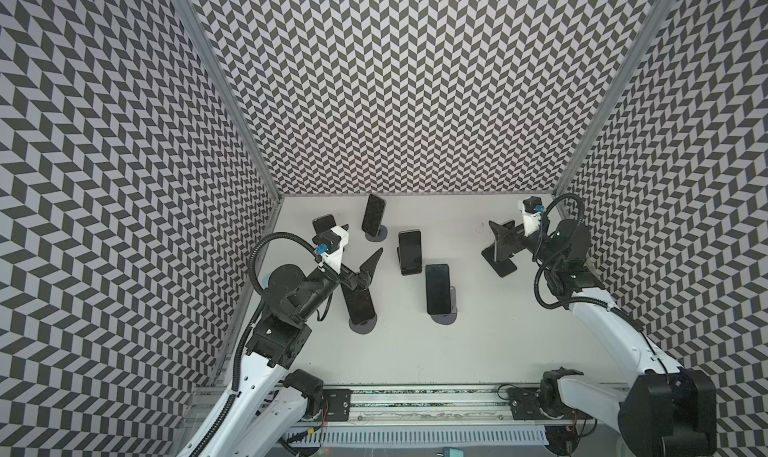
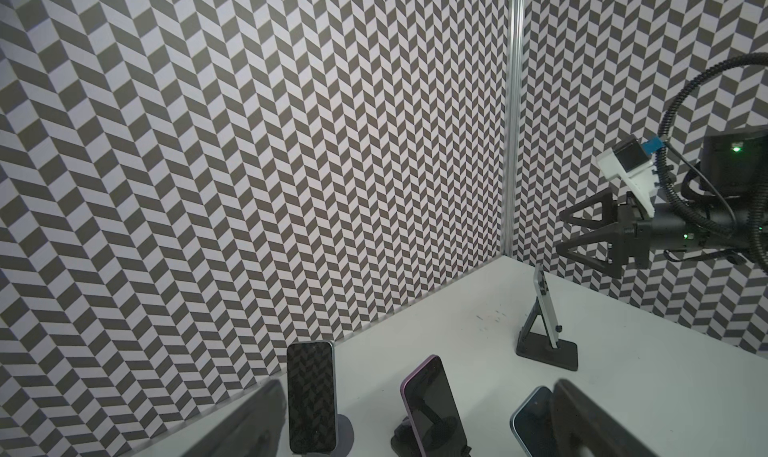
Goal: Remove the phone from the phone stand
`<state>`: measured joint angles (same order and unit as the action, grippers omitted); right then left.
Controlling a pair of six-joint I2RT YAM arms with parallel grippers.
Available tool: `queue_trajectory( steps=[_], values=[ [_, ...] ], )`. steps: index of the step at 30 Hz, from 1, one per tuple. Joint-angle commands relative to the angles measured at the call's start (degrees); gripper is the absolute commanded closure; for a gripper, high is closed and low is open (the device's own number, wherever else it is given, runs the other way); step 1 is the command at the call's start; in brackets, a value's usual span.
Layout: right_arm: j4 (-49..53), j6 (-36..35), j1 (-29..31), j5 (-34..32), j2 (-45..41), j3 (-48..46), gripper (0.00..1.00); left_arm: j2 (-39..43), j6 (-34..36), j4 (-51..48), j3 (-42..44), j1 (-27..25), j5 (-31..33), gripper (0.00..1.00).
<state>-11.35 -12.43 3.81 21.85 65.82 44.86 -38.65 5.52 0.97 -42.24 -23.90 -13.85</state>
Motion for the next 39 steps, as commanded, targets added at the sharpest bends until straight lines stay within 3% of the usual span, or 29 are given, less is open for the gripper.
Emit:
queue_trajectory(
  steps=[1, 7, 12, 24, 33, 39],
  values=[
    [4.5, -0.8, -0.3, 2.7, 0.2, 0.0, 0.01, -0.7, 2.2, -2.5, -1.1, -0.5, -3.5, 0.0],
    [9.5, -3.2, -0.5, 1.7, 1.7, 1.0, 0.01, -4.8, 2.6, -0.8, -1.4, -3.0, -4.5, 0.0],
    [12.8, -4.4, -0.9, 0.9, 1.1, 2.0, 0.01, -9.0, 3.6, 1.9, -2.1, -8.0, -2.8, 0.0],
    [12.1, -5.8, -4.6, 3.0, 0.7, 1.6, 0.0, -16.2, 7.7, 2.0, -6.5, -18.5, 0.0, 0.0],
    [12.1, -8.0, -6.4, 3.7, 3.1, 2.2, 0.0, -18.3, 8.9, 2.4, -7.1, -21.3, -0.4, 0.0],
    [12.9, -8.2, -6.6, 4.2, 3.3, 2.2, 0.01, -19.7, 13.5, 1.9, -7.7, -21.3, -1.2, 0.0]
  ],
)
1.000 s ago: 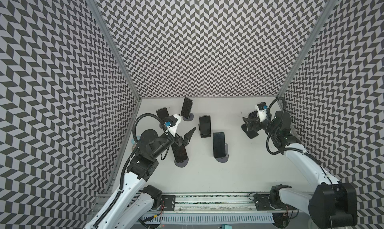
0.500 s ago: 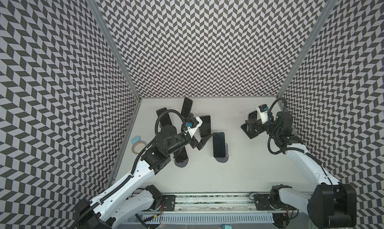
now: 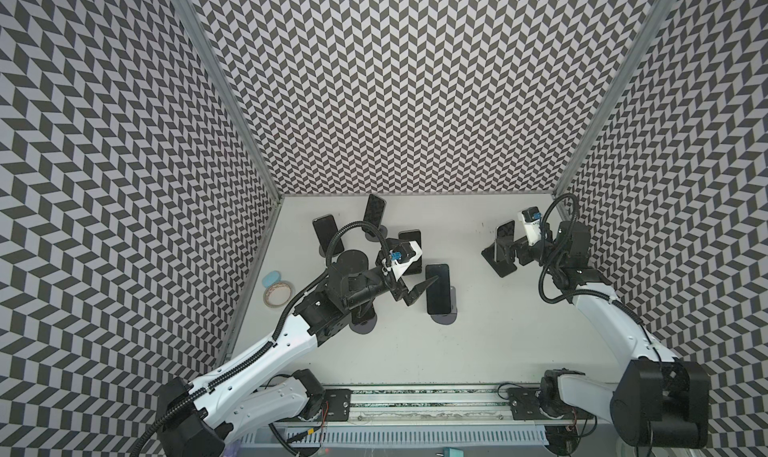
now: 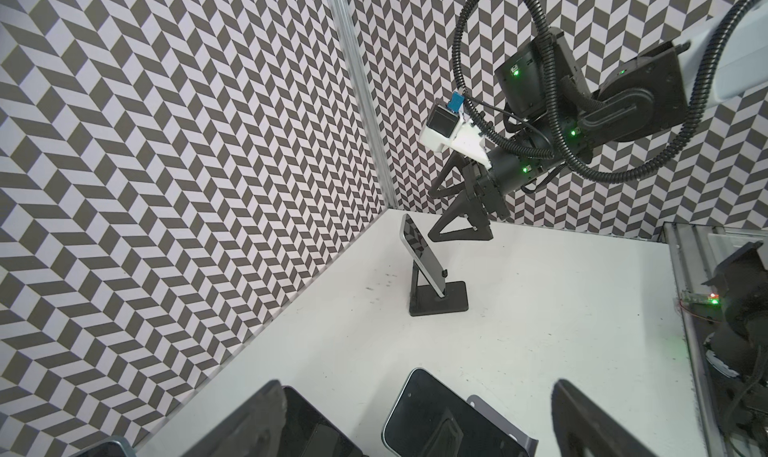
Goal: Remove the phone from the phone stand
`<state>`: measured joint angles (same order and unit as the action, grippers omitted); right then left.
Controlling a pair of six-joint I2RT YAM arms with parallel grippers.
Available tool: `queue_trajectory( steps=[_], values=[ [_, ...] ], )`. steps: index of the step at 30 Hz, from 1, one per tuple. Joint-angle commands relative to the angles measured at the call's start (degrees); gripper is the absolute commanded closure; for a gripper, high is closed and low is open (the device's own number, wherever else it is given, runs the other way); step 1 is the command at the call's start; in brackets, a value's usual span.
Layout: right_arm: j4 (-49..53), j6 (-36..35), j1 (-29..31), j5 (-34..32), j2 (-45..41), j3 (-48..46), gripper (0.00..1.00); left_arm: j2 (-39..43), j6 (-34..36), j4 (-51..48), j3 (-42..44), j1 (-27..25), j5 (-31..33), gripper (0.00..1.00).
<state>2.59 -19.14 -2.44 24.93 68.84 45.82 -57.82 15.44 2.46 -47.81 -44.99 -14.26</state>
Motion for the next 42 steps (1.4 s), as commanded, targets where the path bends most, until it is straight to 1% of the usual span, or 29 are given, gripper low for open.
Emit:
queue_trajectory(
  steps=[1, 6, 10, 13, 15, 20, 24, 36, 39, 42],
  values=[
    [-0.8, -1.7, -0.5, 1.2, 0.5, 1.2, 0.01, -0.9, 4.5, 0.3, -2.3, -0.2, -1.1, 0.0],
    [-1.8, -2.8, -1.2, 2.0, 2.0, 1.6, 0.01, -2.1, 8.9, -0.9, -3.0, -0.2, -2.2, 0.0],
    [-3.4, -2.5, -2.0, 3.6, 4.9, 2.8, 0.01, -2.6, 13.1, -2.5, -3.3, -0.2, -3.5, 0.0],
    [-2.7, -2.3, -2.1, 2.9, 7.3, 4.8, 0.01, -3.1, 16.1, -3.7, -3.9, -0.1, -3.6, 0.0],
    [-1.9, -2.8, -2.1, 2.5, 8.5, 5.7, 0.01, -3.2, 16.7, -4.0, -4.0, -0.1, -3.6, 0.0],
    [-2.1, -4.1, -2.1, 1.3, 9.0, 5.9, 0.01, -3.4, 16.7, -3.6, -3.3, -0.2, -5.4, 0.0],
    [-3.3, -5.3, -2.1, 1.7, 8.2, 4.6, 0.01, -3.3, 16.1, -2.4, -2.1, -0.2, -6.3, 0.0],
    [-4.7, -7.6, -2.5, 2.7, 4.6, -0.1, 0.01, -3.0, 11.2, 1.2, -1.1, -0.2, -8.1, 0.0],
    [-5.0, -8.4, -2.7, 3.1, 4.8, -0.6, 0.01, -2.6, 10.2, 1.7, -0.6, -0.3, -8.5, 0.0],
    [-4.5, -9.2, -3.3, 3.6, 6.0, 0.4, 0.01, -2.3, 10.8, 1.0, -0.7, -0.4, -8.6, 0.0]
  ],
)
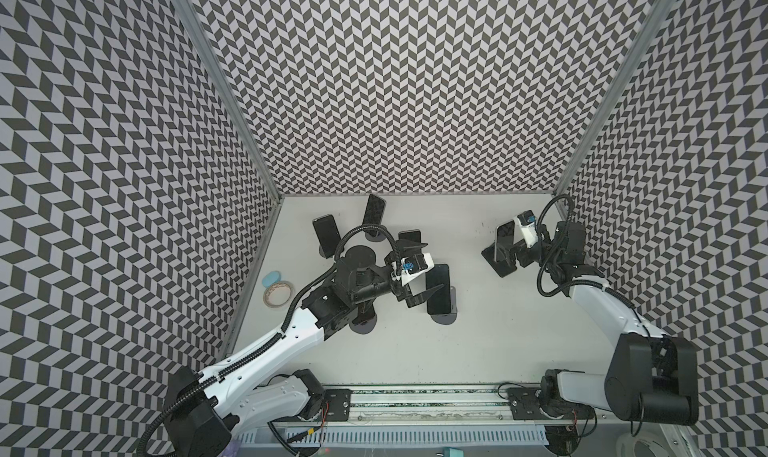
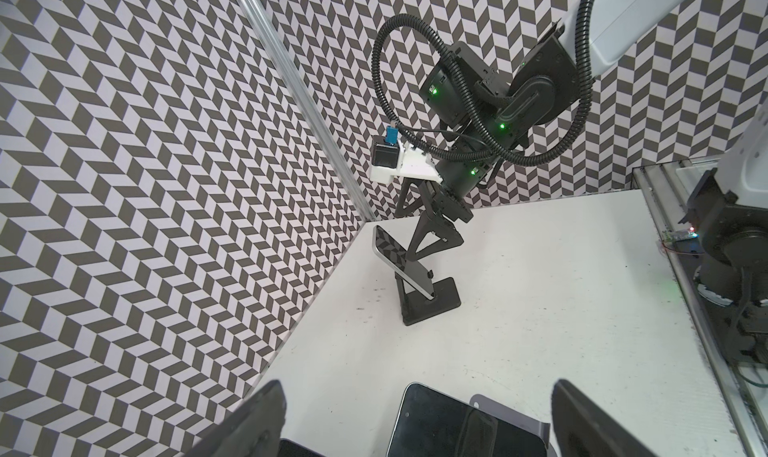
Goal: Remove the phone from the phone stand
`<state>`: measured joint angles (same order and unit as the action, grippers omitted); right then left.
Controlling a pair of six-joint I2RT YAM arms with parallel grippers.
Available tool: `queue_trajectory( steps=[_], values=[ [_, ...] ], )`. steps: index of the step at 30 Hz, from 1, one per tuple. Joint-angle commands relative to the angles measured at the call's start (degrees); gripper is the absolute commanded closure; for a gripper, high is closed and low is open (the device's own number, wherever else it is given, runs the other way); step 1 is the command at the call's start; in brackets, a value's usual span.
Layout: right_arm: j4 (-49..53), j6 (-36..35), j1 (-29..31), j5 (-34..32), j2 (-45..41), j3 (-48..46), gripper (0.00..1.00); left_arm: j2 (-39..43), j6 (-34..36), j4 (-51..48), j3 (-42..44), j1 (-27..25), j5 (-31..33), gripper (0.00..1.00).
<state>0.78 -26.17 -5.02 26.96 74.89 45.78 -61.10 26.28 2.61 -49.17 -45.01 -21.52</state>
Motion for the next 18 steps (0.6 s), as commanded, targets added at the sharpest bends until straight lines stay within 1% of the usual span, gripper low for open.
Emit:
queue_trajectory(
  steps=[1, 9, 18],
  values=[
    [-2.7, -2.1, -0.8, 1.7, 0.4, 1.0, 0.01, 1.0, 0.1, 0.4, 0.5, -0.4, -1.3, 0.0],
    [-2.2, -2.2, -1.2, 3.9, 3.7, 3.8, 0.01, 1.7, 0.8, -1.4, -0.1, -0.5, -2.1, 0.0],
    [-5.7, 0.6, -1.2, 2.3, 7.1, 5.2, 0.01, 1.9, 1.6, -3.6, -0.9, -0.6, -2.9, 0.0]
  ],
)
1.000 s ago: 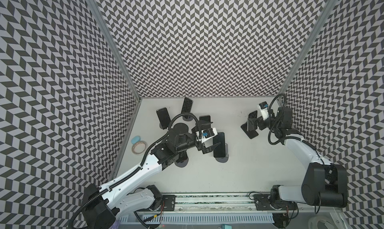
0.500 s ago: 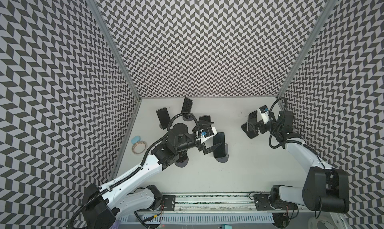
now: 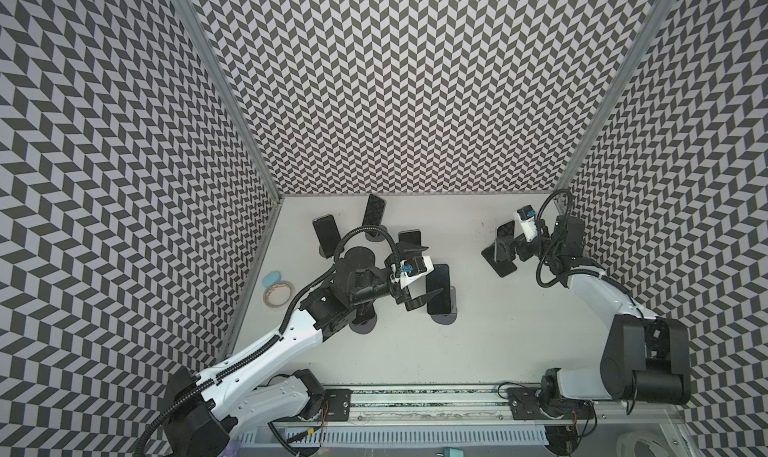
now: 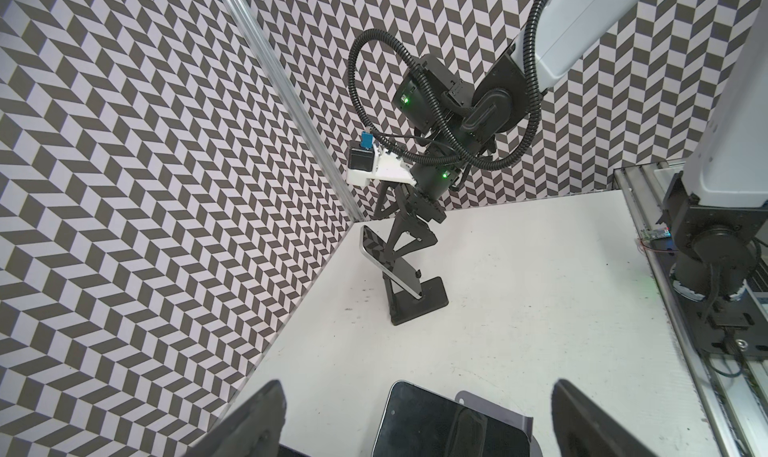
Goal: Remove the phone from the phone stand
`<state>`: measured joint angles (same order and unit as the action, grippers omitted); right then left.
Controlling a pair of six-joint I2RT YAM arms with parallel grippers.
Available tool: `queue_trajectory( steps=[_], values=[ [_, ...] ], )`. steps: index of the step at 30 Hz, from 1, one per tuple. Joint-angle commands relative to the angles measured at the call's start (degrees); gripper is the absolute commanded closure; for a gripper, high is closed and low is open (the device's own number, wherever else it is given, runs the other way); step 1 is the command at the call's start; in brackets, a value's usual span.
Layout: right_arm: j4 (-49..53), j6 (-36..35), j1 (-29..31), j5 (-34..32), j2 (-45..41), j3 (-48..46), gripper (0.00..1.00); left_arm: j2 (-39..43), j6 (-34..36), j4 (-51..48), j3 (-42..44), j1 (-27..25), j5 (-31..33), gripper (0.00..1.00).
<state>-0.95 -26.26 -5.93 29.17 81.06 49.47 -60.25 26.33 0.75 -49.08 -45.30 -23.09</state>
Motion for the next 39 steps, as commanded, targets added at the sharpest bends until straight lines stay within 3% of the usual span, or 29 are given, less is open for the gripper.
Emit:
queue_trajectory(
  steps=[1, 39],
  values=[
    [-4.4, 0.8, -0.3, 0.0, 1.1, 1.5, 0.01, 0.9, 1.7, -1.8, -1.1, -0.3, -1.3, 0.0],
    [-9.5, 5.8, -0.3, 2.9, 8.5, 3.5, 0.01, -0.3, 2.7, -3.2, -1.8, -1.3, -1.3, 0.0]
  ],
)
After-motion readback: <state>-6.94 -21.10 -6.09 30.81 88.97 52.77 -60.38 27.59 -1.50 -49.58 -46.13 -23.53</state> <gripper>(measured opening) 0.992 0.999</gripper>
